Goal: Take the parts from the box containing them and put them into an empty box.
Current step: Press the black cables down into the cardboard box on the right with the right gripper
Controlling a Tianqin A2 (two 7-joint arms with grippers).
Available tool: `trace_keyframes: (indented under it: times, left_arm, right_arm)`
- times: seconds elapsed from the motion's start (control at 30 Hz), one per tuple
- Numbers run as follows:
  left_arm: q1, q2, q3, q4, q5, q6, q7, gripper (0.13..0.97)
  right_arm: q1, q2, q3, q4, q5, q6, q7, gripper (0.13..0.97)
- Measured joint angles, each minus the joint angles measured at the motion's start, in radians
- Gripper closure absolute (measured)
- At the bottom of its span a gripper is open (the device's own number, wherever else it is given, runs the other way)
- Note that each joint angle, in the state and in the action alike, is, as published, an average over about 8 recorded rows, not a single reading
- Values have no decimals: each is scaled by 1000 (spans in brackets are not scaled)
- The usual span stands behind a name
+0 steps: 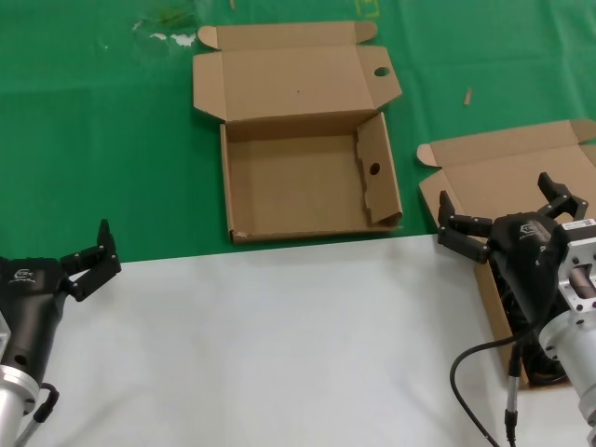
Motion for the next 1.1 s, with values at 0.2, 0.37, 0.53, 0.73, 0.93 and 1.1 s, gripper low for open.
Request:
trace_keyframes:
  times: [0.2,0.37,0.53,0.73,0.93,1.1]
  left_arm:
    - [0,0,0,0,0,0,0,132]
    - [0,0,0,0,0,0,0,132]
    - [0,0,0,0,0,0,0,132]
    - [0,0,0,0,0,0,0,132]
    - [0,0,0,0,0,0,0,132]
    - [0,0,0,0,0,0,0,132]
  right_arm:
    - [0,0,0,0,0,0,0,129]
    - [-11,36,-10,14,-5,-44,-8,129]
    - [-67,140,-8,73,-4,-142,-15,129]
    - [-214,271,106,169,38,-294,-76,129]
    - [-387,370,319,196,100,-486,-266,129]
    - [-482,468,475,149,93,-625,-445,129]
